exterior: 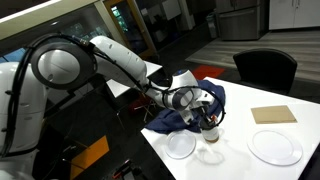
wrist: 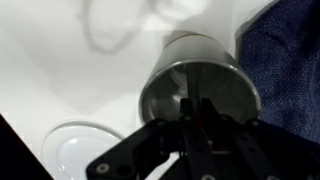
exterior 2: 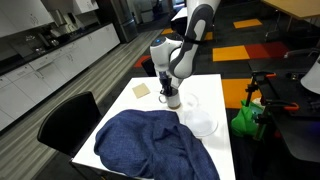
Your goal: Take the pen out of the cup and put it on the table
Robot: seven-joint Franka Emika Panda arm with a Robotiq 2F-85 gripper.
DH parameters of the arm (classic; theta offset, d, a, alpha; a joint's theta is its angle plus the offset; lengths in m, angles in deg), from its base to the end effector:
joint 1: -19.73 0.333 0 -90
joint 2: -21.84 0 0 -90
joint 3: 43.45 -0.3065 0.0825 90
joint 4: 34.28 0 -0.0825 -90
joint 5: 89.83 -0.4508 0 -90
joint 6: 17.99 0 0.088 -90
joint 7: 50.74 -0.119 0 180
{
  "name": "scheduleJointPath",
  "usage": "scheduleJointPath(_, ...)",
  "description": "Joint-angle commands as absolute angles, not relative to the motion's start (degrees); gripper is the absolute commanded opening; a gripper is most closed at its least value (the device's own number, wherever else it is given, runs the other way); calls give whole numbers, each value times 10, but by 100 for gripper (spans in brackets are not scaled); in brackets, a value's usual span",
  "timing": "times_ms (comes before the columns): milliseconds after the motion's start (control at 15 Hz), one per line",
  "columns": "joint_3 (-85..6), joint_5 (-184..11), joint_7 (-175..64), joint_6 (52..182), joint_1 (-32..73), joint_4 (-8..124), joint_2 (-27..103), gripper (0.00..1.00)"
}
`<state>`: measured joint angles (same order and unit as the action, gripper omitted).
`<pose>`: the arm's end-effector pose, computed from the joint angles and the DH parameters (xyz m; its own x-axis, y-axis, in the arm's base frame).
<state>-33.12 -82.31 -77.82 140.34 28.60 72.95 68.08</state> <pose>0.6545 -0.0173 0.0150 0.9425 -0.2988 0.1500 -0.3187 -0.9384 0.1337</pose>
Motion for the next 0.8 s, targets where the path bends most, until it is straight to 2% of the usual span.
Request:
scheduleJointPath(0,-318,-835,-761,1417,301,746,657,4)
scheduleJointPath(467,-276,-819,-774,1458,345,822,557,4)
scheduleJointPath(733,-270,-816,-773,1441,356,880,460,4)
